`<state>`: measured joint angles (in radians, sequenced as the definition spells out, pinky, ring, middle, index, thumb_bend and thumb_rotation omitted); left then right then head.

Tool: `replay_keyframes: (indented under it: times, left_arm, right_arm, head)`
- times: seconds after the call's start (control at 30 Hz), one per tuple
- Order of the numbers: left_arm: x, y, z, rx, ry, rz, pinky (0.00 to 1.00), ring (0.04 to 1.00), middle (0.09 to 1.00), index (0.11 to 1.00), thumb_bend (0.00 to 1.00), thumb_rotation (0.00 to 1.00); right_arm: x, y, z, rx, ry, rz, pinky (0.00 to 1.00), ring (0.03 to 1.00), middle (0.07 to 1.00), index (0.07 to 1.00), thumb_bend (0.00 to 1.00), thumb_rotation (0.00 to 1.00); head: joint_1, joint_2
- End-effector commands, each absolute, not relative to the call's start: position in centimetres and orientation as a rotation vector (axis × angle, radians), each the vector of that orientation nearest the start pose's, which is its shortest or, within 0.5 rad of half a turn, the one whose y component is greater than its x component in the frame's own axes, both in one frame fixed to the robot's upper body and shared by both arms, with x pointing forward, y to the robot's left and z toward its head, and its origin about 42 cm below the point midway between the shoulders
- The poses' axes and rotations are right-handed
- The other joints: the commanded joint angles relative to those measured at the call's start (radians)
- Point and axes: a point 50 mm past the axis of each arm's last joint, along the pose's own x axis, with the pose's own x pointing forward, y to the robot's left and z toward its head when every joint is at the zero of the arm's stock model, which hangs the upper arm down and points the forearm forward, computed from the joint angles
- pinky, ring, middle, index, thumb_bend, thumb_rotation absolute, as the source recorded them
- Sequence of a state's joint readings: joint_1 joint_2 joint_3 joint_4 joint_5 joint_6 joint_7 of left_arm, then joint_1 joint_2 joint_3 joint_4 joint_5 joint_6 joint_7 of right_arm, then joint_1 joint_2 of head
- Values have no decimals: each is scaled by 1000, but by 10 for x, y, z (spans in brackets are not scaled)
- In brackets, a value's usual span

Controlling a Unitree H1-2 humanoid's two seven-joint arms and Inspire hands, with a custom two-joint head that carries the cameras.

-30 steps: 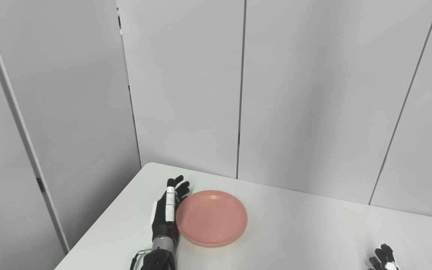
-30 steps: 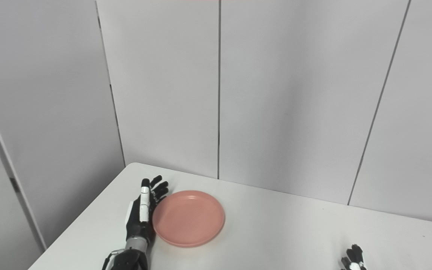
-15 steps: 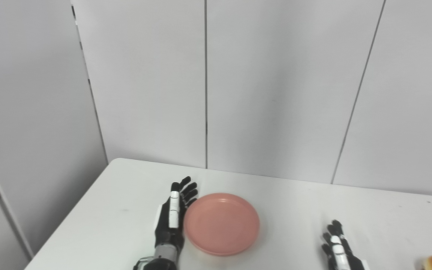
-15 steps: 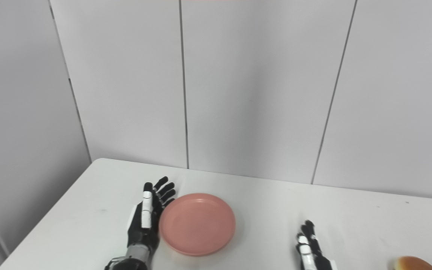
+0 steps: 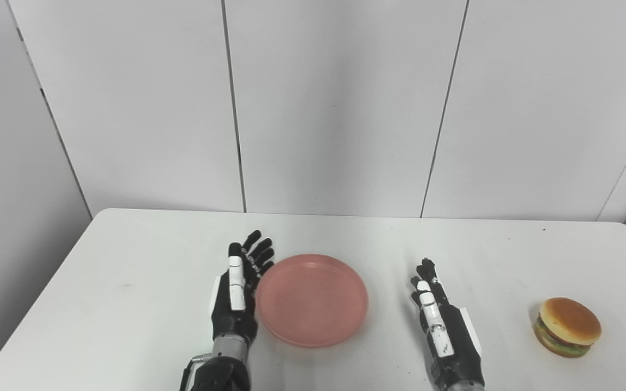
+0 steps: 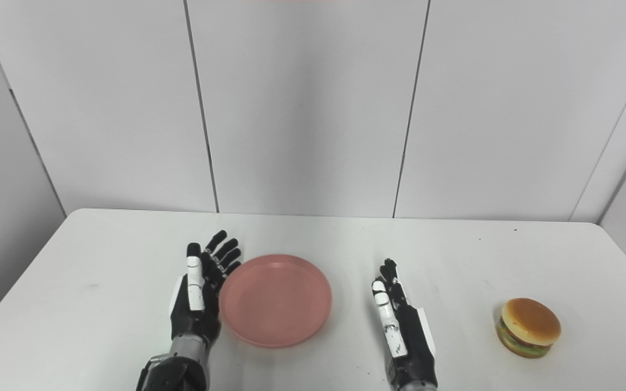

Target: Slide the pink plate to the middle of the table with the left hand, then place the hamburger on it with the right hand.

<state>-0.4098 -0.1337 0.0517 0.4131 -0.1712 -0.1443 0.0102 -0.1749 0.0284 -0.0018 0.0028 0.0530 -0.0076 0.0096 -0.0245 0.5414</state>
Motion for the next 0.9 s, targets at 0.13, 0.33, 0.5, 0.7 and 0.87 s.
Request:
replay_keyframes:
  times: [0.13,0.33,0.5,0.7,0.87]
  left_arm:
    - [384,111,120,-299,-45,-87,863,883,861,856,813,1000]
    - [370,98,120,-310,-32,-112,912,916,900,883,799,1000]
    - [365,91,113,-289,-40,-135,914,923,920,904,790,1000]
    - [362,89,108,-278,-41,-149,949,937,930,910,785,1000]
    - [363,86,108,-285,-35,-159,959,941,935,914,776,1000]
  right_arm:
    - [350,-185,174,64,-339,73,999,989,998,1000,588,894]
    - [355,-208,186,47,-341,53,1000,980,972,974,680,846]
    - [368,-248,204,-137,-389,82,1000,958,938,945,743,803]
    - [366,-299,254,-461,-440,131,821,862,885,913,741,664]
    - [355,-329,291,-642,-434,158,828,874,884,888,737,496]
  head:
    - [-7,20]
    - [-18,25]
    - [-25,24]
    - [-26,24]
    - [-9,23]
